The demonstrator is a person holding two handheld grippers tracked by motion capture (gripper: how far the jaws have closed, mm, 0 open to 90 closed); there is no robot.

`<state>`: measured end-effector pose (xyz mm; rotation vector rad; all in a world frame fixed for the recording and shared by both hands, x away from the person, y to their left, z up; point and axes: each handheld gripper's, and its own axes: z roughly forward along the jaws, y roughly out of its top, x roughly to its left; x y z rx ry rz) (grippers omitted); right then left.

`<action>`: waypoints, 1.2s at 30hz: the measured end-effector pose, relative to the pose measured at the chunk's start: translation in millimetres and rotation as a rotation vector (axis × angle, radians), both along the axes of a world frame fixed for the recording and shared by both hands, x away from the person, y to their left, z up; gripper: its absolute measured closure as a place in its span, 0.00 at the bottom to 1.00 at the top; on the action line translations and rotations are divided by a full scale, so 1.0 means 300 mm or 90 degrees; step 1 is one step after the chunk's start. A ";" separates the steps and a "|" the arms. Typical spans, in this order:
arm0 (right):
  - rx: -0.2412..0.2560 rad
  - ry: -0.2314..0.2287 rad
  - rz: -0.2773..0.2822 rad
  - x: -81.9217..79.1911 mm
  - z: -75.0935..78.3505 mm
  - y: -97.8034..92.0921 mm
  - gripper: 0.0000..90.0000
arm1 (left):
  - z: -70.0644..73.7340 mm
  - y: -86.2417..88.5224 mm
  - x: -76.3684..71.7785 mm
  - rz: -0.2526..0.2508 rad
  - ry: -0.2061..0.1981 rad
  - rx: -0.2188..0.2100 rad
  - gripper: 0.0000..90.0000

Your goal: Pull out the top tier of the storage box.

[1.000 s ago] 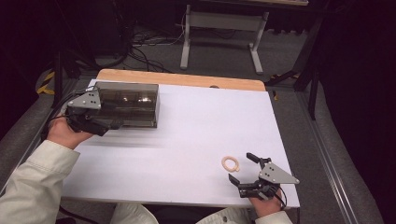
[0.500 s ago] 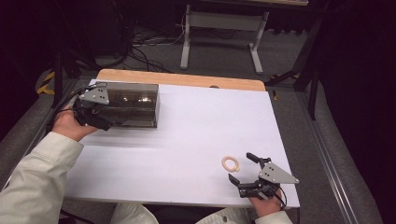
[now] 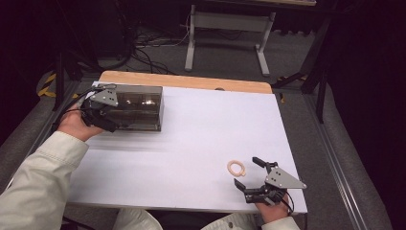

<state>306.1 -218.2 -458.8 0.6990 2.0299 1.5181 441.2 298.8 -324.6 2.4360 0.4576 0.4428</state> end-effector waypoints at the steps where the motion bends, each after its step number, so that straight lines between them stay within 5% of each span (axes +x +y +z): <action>1: -0.001 0.000 0.000 0.000 0.000 0.000 0.04 | 0.000 0.000 0.002 -0.002 -0.001 0.006 0.40; 36: -0.002 0.001 0.004 0.000 0.000 0.000 0.04 | -0.091 -0.019 0.041 -0.042 0.026 0.168 0.62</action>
